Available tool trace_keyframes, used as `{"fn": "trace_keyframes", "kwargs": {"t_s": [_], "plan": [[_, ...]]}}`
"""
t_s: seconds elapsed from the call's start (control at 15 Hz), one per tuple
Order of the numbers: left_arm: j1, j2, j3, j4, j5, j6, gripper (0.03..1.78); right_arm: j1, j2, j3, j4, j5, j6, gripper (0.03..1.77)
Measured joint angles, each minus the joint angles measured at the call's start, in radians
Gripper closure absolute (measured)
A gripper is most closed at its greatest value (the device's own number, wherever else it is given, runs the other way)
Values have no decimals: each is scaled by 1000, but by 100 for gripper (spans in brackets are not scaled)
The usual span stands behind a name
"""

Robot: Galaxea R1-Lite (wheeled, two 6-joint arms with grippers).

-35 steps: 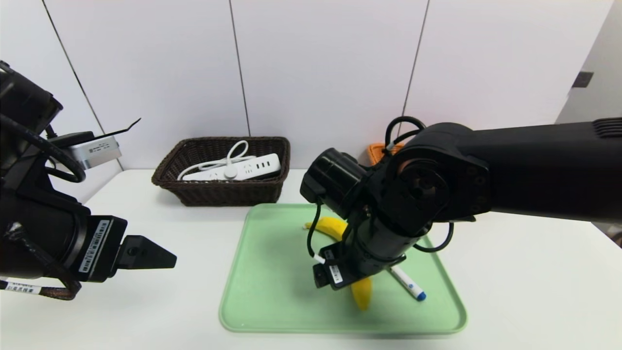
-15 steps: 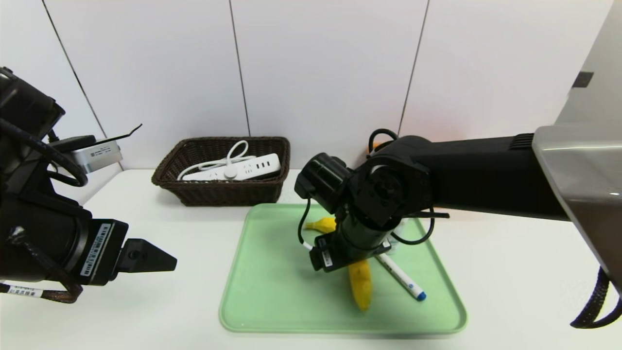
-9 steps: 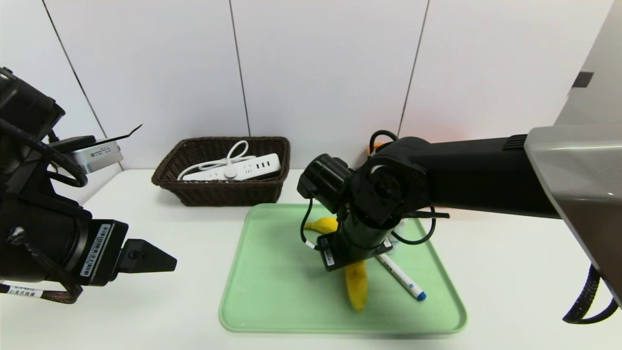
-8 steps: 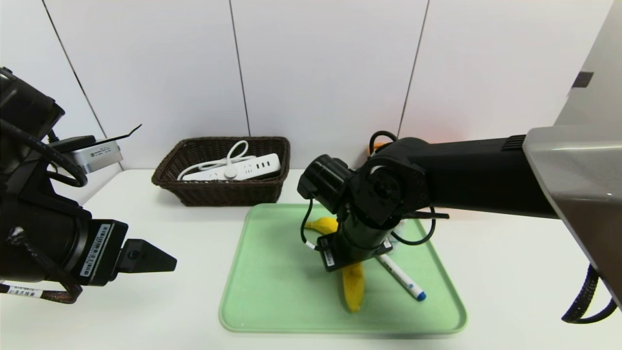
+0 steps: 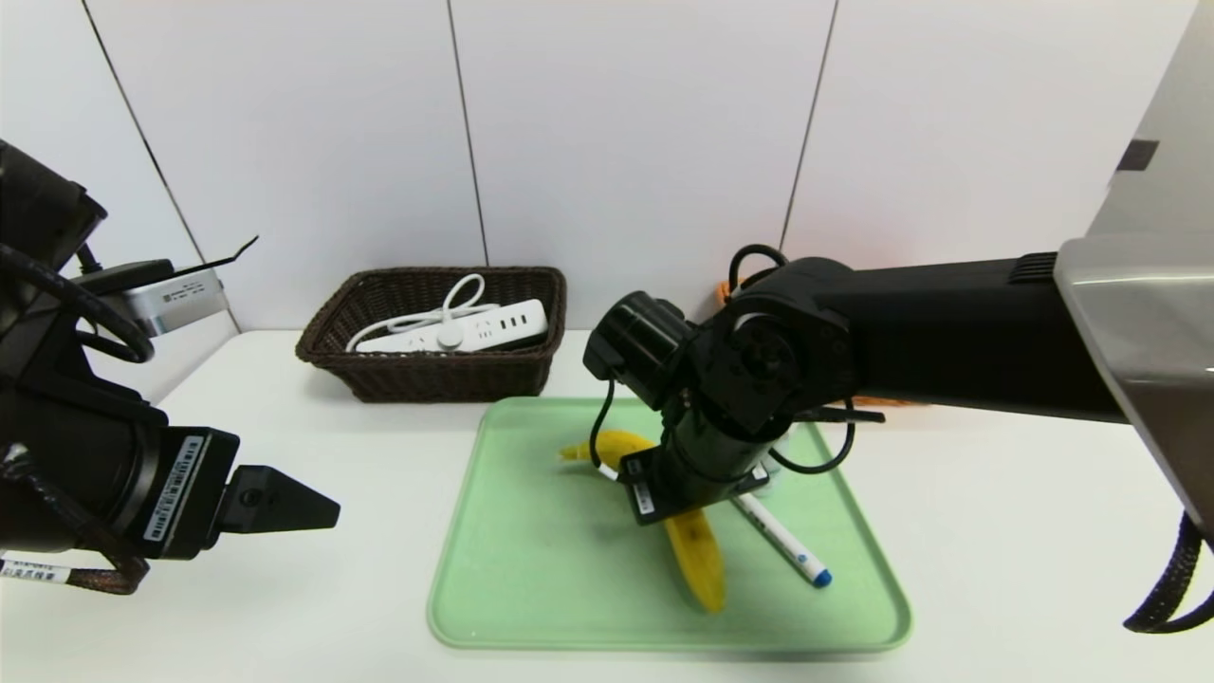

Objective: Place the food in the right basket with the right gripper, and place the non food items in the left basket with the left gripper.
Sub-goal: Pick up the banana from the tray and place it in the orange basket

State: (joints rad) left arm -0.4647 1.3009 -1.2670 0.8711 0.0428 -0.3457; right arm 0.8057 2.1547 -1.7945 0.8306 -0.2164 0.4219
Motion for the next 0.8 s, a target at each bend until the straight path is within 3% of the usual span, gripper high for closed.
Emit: {"fn": "trace_keyframes", "kwargs": {"t_s": [0.8], "plan": [[0,-46,-1,1,-2,1,12,27,-300,-98,-18,-19,-5,135]]}}
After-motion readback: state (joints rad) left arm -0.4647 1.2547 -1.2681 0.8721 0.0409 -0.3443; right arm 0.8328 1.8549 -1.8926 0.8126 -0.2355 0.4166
